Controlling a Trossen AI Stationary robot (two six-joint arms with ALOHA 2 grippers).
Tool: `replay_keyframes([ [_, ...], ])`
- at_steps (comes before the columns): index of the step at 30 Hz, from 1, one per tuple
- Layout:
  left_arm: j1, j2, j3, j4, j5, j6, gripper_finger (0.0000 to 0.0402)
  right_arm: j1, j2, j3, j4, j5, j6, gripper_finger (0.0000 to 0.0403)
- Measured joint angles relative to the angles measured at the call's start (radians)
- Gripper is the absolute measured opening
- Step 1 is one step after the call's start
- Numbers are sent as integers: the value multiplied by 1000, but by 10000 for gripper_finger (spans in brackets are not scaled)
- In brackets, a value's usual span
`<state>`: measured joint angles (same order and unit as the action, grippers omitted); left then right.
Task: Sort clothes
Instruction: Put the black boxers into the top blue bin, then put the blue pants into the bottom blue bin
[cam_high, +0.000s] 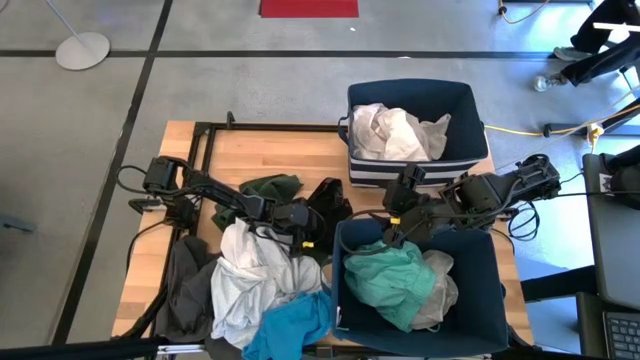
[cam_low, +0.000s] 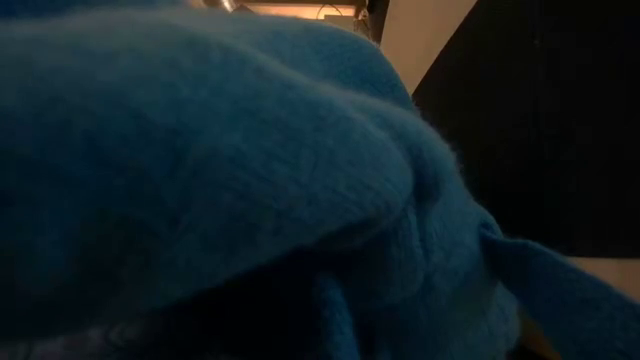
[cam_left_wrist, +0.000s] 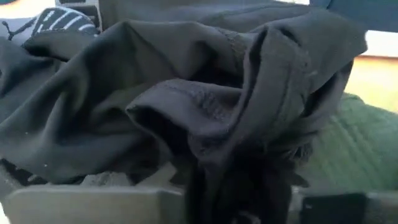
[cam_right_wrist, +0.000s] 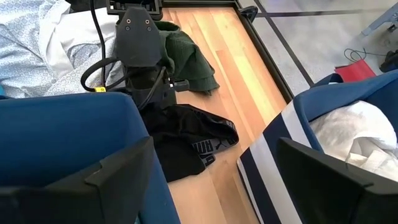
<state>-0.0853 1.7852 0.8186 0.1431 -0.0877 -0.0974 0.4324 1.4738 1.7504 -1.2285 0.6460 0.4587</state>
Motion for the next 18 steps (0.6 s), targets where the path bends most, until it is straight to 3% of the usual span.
replay_keyframes([
  [7, 1, -144, 124, -371, 15, 20, 179, 0, 0, 0, 0, 1, 0, 340],
  [12, -32, -322, 192, -597, 10, -26, 187, 0, 0, 0, -2, 0, 0, 340],
  [18, -121, -528, 199, -692, -22, -108, 183, 0, 0, 0, -3, -6, 5, 340],
])
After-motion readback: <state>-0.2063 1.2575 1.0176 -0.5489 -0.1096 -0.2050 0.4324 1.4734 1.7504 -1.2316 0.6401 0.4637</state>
